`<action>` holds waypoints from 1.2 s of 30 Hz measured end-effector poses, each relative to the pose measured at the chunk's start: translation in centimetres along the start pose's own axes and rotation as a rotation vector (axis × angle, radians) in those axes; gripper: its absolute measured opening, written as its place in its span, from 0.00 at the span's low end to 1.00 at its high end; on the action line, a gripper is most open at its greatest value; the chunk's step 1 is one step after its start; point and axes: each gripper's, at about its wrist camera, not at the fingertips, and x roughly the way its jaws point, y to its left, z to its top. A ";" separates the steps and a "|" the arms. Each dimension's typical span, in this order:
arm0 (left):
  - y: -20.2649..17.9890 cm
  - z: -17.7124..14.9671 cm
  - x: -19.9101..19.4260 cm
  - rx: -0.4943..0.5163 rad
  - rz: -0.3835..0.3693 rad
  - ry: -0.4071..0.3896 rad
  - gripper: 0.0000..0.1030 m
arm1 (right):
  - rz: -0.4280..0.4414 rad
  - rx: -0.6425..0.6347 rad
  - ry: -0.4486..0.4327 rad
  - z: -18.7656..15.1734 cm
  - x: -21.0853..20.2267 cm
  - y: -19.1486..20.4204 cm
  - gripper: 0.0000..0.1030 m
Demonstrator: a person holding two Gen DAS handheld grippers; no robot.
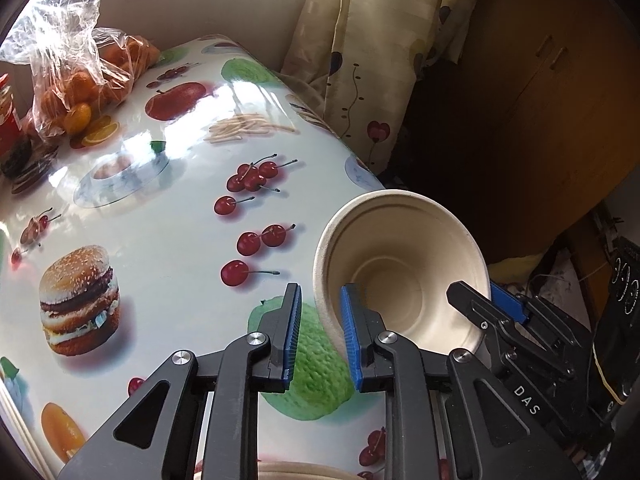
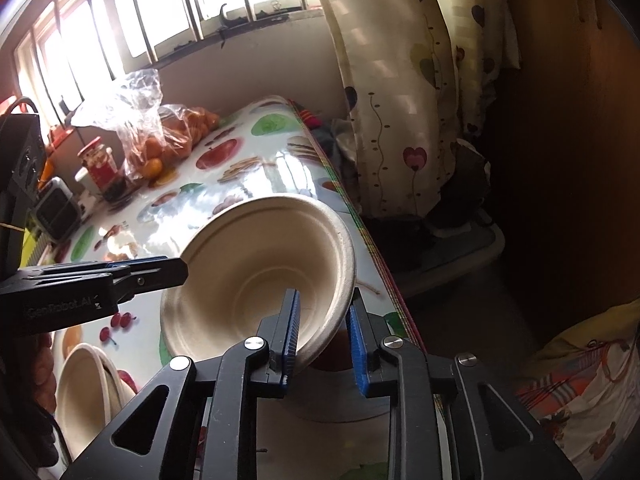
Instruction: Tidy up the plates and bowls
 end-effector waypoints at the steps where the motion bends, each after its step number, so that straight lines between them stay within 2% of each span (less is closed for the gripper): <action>1: 0.0 0.0 0.0 0.001 0.000 -0.001 0.19 | 0.000 -0.001 0.000 0.0 0.0 0.0 0.22; 17: -0.2 0.0 0.4 -0.006 -0.014 0.008 0.18 | 0.002 0.007 0.002 0.1 0.2 0.1 0.20; 21: 0.0 0.0 0.7 -0.009 -0.011 0.010 0.10 | 0.000 0.011 0.006 0.1 0.3 -0.1 0.20; 36: -0.1 -0.2 -0.5 -0.010 -0.017 -0.019 0.10 | 0.011 0.013 -0.003 -0.1 -0.3 -0.1 0.20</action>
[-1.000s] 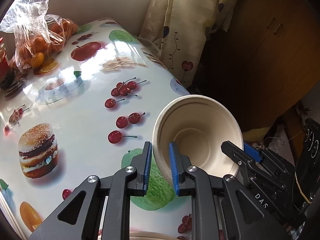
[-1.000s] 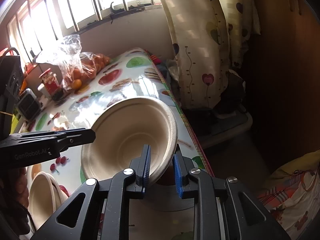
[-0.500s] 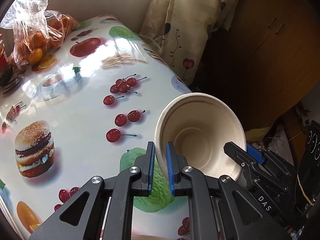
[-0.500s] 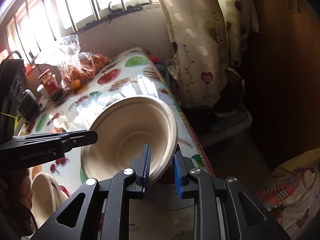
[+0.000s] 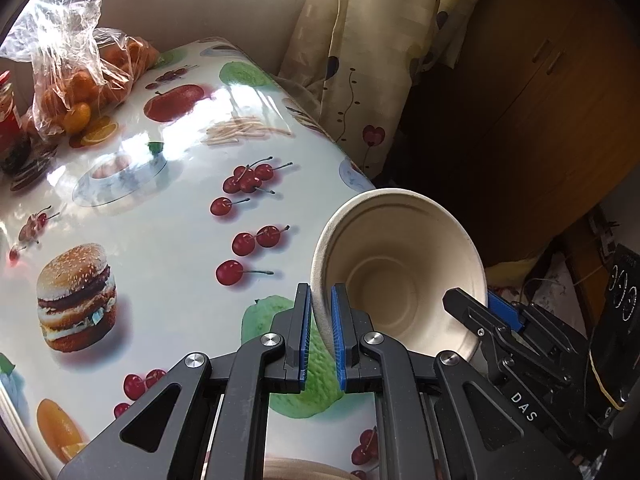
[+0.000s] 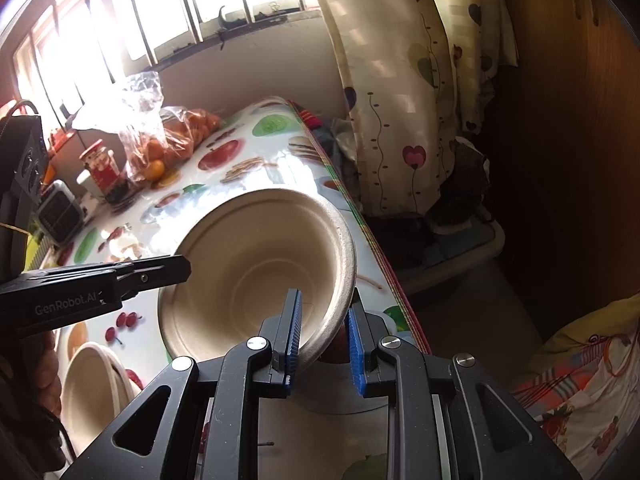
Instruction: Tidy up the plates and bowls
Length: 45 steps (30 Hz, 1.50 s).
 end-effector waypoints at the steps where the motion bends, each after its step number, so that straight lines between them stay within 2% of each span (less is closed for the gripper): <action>1: 0.0 0.0 -0.3 0.000 -0.001 -0.004 0.10 | 0.001 -0.002 -0.002 0.0 -0.1 0.1 0.20; 26: 1.1 -3.2 -7.4 -0.004 0.029 -0.124 0.10 | 0.056 -0.085 -0.082 -1.5 -6.4 4.9 0.20; 45: 3.7 -7.9 -11.2 -0.046 0.044 -0.155 0.10 | 0.117 -0.126 -0.082 -5.3 -9.0 9.3 0.20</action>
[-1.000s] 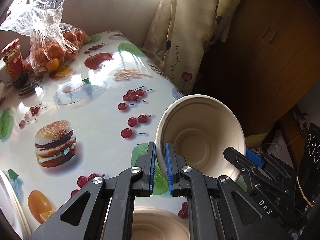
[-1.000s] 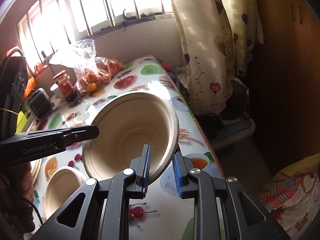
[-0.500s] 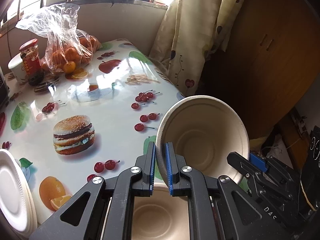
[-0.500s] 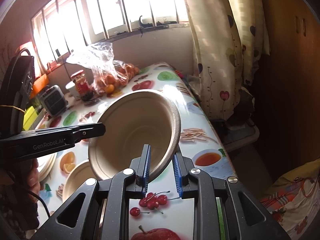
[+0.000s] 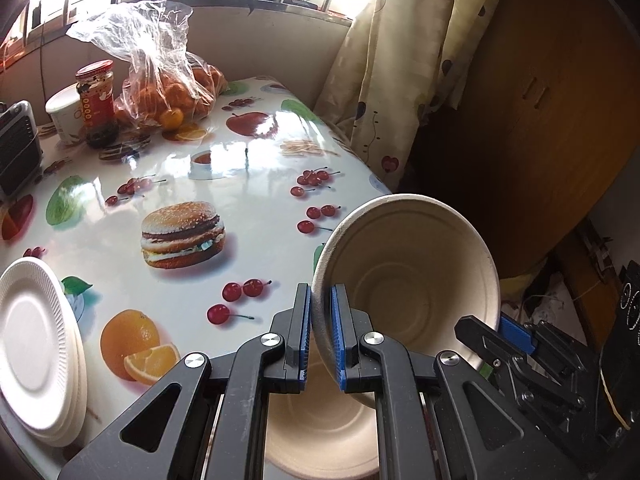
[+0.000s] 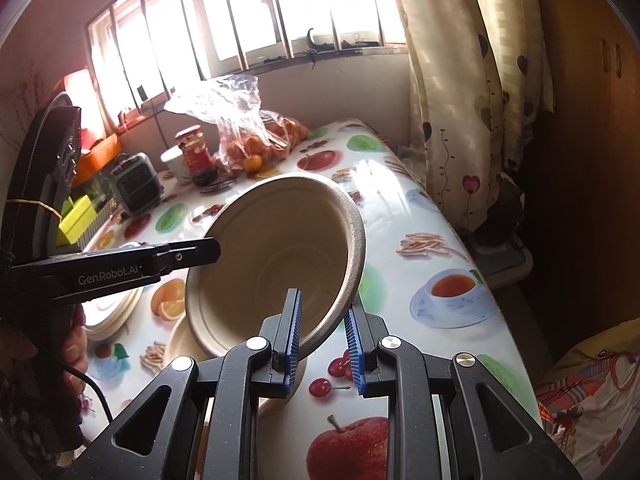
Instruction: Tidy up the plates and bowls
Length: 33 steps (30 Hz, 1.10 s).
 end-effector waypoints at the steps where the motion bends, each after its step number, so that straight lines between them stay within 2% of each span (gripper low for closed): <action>1: 0.1 -0.2 -0.2 -0.003 0.000 -0.001 0.10 | 0.002 0.000 0.001 -0.1 -0.1 0.2 0.20; 10: 0.8 -1.7 -1.3 -0.021 0.006 -0.007 0.10 | 0.012 -0.015 0.004 -1.3 -0.8 1.5 0.20; 33: 2.9 -5.1 -1.1 -0.086 0.047 0.038 0.10 | 0.042 -0.046 0.089 -4.0 0.8 3.3 0.22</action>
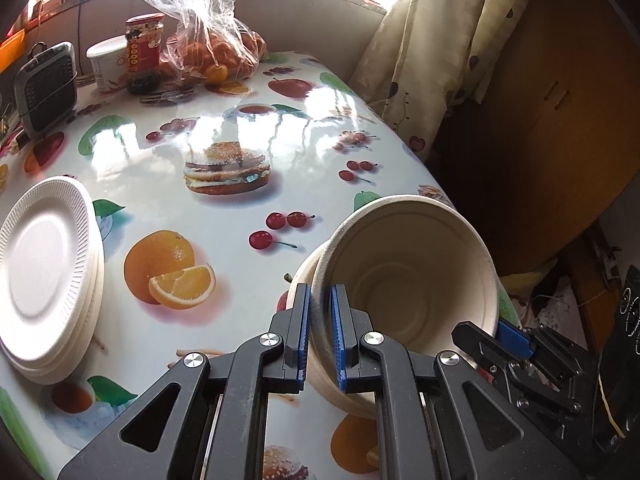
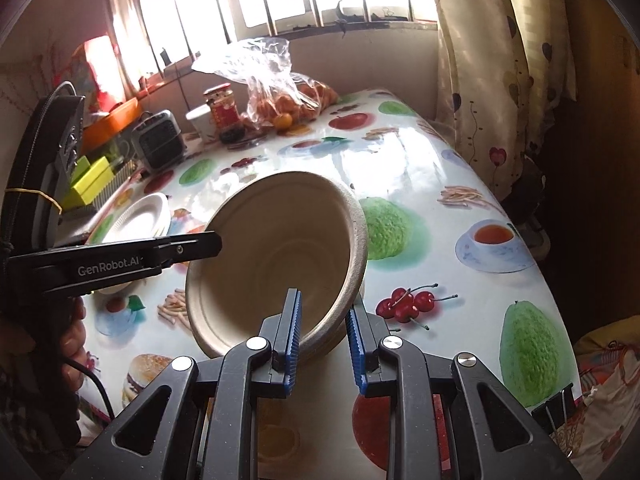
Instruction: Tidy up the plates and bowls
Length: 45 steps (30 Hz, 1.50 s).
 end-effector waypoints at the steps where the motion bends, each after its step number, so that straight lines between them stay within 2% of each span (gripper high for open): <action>1: 0.1 -0.1 0.0 0.000 0.003 0.000 0.10 | -0.001 -0.002 0.003 0.0 0.1 0.0 0.22; 12: 0.7 -0.2 0.3 -0.025 0.019 0.006 0.11 | -0.019 -0.031 0.013 0.1 1.0 0.6 0.23; 14: 0.5 -0.2 0.2 -0.017 0.020 0.004 0.12 | -0.022 -0.035 0.017 0.0 1.1 0.6 0.30; 21: 0.8 -0.1 0.4 -0.023 0.017 0.010 0.13 | -0.033 -0.048 0.017 0.1 1.3 0.7 0.32; 27: 0.7 -0.1 0.7 -0.023 0.016 0.015 0.14 | -0.053 -0.053 0.018 0.0 1.3 0.9 0.41; 30: 0.7 -0.1 0.7 -0.025 0.009 0.012 0.22 | -0.060 -0.053 0.015 0.1 1.2 0.8 0.43; 32: 0.9 -0.2 0.7 -0.028 0.007 0.010 0.30 | -0.054 -0.042 0.006 0.1 1.0 0.6 0.45; 36: 0.9 -0.2 0.8 -0.023 0.002 0.008 0.35 | -0.065 -0.022 -0.002 0.2 1.0 0.0 0.49; 38: 0.9 -0.3 0.9 -0.016 0.004 0.009 0.40 | -0.064 -0.001 0.001 0.1 1.1 -0.4 0.49; 45: 0.6 -0.7 1.6 0.011 0.029 0.019 0.41 | -0.051 0.054 0.018 -0.3 1.7 -1.5 0.49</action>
